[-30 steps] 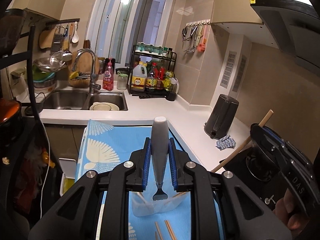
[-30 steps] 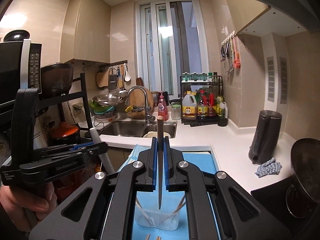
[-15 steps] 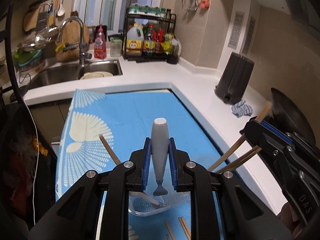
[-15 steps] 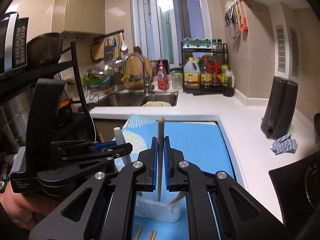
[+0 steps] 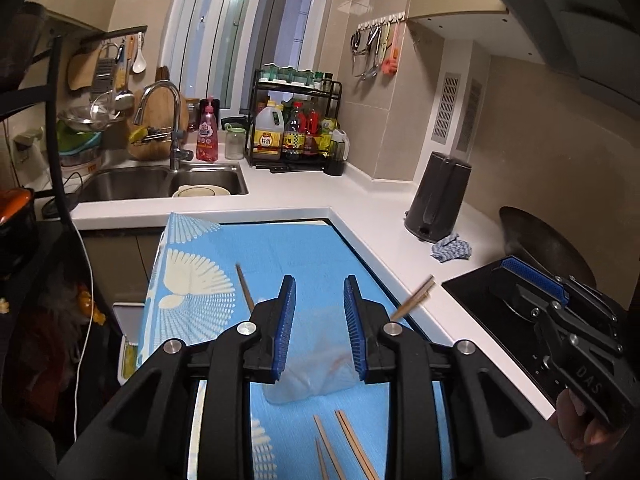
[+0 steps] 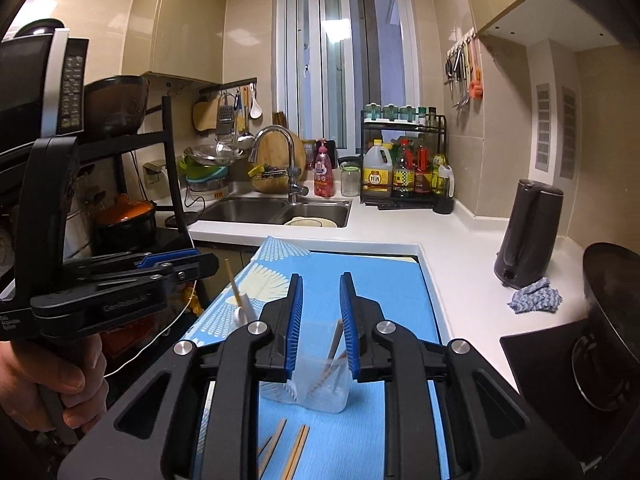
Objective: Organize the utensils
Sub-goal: 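Move both tools down to the chopsticks on the cloth and close on one each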
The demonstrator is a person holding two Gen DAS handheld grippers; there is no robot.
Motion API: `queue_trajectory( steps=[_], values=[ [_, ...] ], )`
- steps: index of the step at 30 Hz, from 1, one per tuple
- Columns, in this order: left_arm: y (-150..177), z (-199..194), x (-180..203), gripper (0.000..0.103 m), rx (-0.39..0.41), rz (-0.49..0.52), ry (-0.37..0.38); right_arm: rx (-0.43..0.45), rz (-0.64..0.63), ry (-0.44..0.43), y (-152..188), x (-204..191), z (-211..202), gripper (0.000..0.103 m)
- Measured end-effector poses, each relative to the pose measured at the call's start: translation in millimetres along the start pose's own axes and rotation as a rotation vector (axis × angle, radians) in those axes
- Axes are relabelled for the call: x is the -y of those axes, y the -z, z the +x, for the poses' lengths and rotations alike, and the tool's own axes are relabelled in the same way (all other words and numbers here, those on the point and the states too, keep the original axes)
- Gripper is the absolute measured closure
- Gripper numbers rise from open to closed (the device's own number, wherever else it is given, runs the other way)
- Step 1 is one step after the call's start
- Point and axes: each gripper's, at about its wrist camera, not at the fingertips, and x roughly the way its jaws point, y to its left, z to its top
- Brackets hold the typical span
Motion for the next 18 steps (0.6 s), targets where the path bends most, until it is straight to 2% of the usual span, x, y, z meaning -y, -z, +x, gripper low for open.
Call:
queue_trajectory(
  steps=[6, 10, 15, 18],
  values=[
    [60, -26, 4, 0.078, -0.026, -0.023, 0.002, -0.008, -0.001, 0.004, 42, -10, -35, 0.083],
    [109, -28, 6, 0.078, -0.066, -0.032, -0.009, -0.065, 0.012, 0.009, 87, -15, -43, 0.083],
    [175, -25, 7, 0.078, -0.098, -0.046, -0.037, -0.135, 0.060, 0.000, 152, -16, -48, 0.093],
    [208, -26, 6, 0.078, -0.099, -0.053, -0.061, -0.216, 0.097, 0.000, 196, -20, -39, 0.093]
  ],
)
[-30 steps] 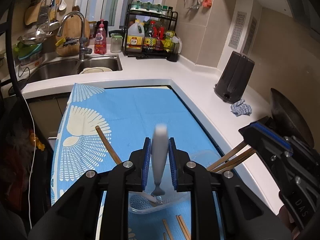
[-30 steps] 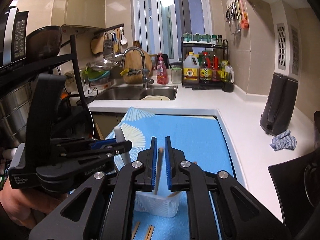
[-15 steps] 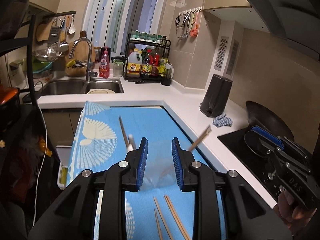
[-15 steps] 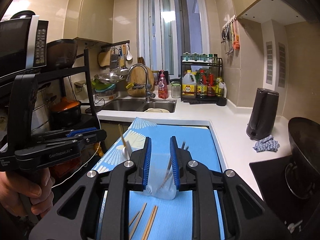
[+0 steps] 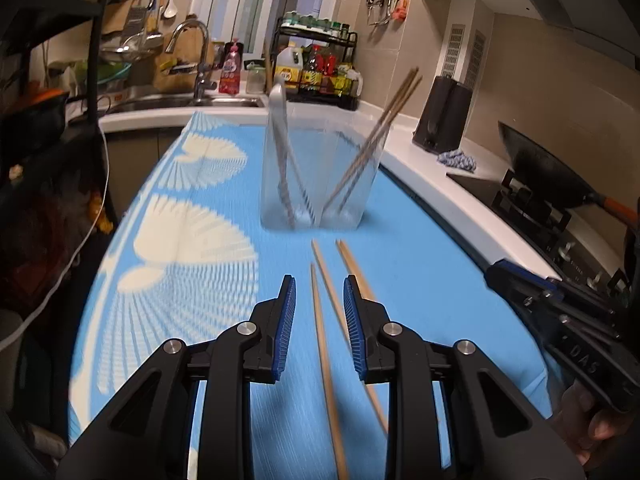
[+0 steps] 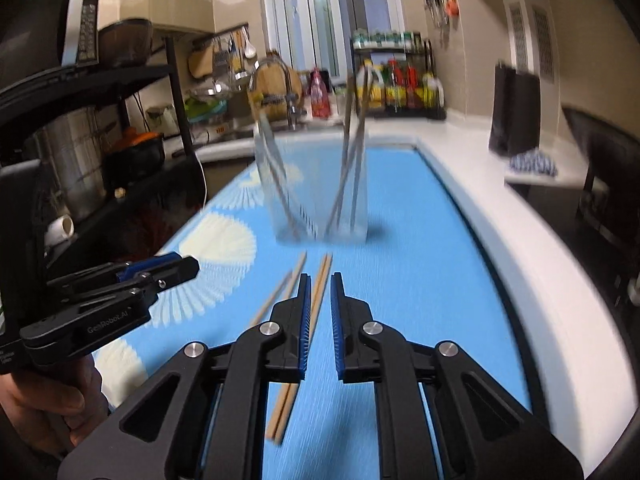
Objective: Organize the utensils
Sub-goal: 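Move both tools down to the chopsticks on the cloth and close on one each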
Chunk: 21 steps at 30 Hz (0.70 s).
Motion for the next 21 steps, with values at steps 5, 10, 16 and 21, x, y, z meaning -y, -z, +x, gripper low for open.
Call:
queue_trajectory(
  steps=[5, 10, 16, 21],
  values=[
    [45, 0, 2, 0.078, -0.023, -0.011, -0.038, -0.086, 0.015, -0.020, 38, -7, 19, 0.093],
    [66, -3, 9, 0.078, -0.028, -0.005, -0.057, -0.124, 0.020, -0.024, 48, -13, 34, 0.091],
    [77, 0, 10, 0.078, -0.043, -0.009, -0.059, -0.165, 0.026, -0.017, 55, -15, 45, 0.091],
    [81, 4, 13, 0.078, -0.050, 0.004, -0.065, -0.177, 0.012, -0.010, 60, -17, 48, 0.090]
  ],
)
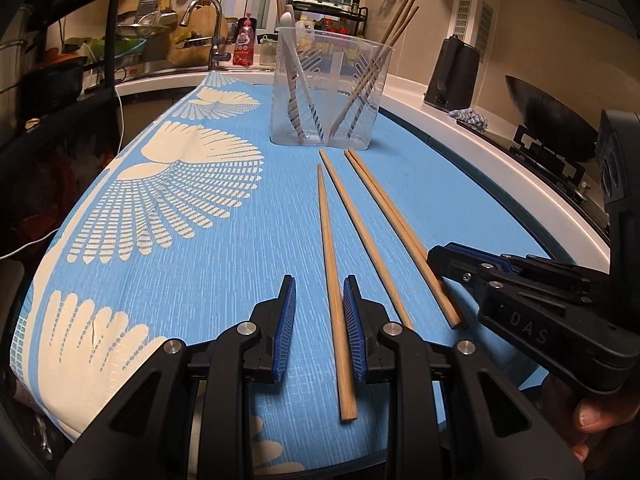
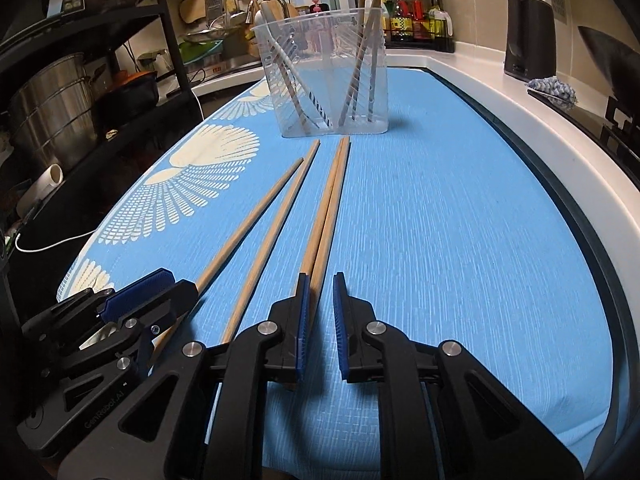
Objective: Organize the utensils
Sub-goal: 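Move both tools down to the chopsticks on the cloth and close on one each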
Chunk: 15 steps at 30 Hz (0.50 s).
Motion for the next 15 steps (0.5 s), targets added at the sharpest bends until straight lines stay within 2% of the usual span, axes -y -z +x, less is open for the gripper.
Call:
queue_trajectory(
  steps=[15],
  values=[
    [2.8, 3.4, 6.8, 0.078, 0.007, 0.037, -0.024, -0.017, -0.018, 0.012, 4.1, -2.8, 3.2, 0.090]
  ],
)
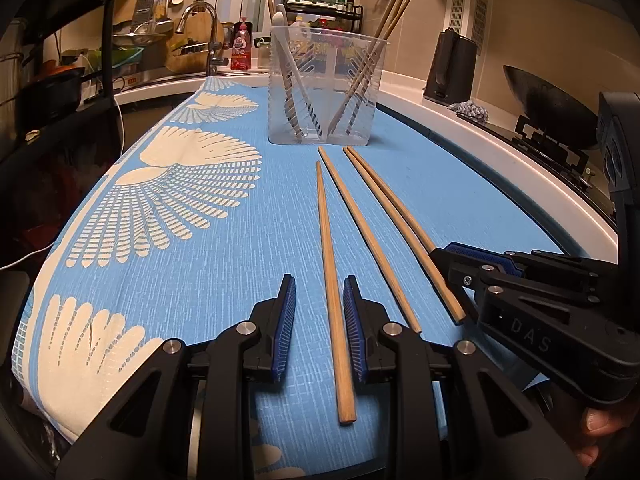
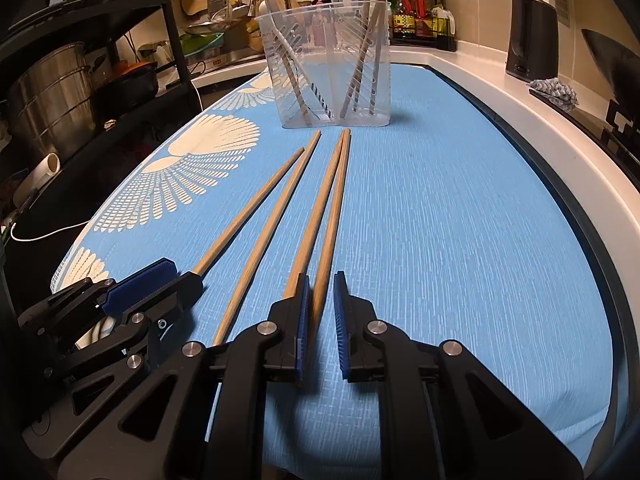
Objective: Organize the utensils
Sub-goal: 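Move both tools down to the chopsticks on the cloth and close on one each, then hold a chopstick in left tool while right tool holds its chopstick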
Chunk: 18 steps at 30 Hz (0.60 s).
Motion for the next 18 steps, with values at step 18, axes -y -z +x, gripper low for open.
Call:
queue_trajectory(
  steps=[18],
  values=[
    [-10, 6, -8, 0.096, 0.004, 0.009, -0.040, 0.026, 0.071, 0.075, 1, 27, -11, 0.097]
  ],
)
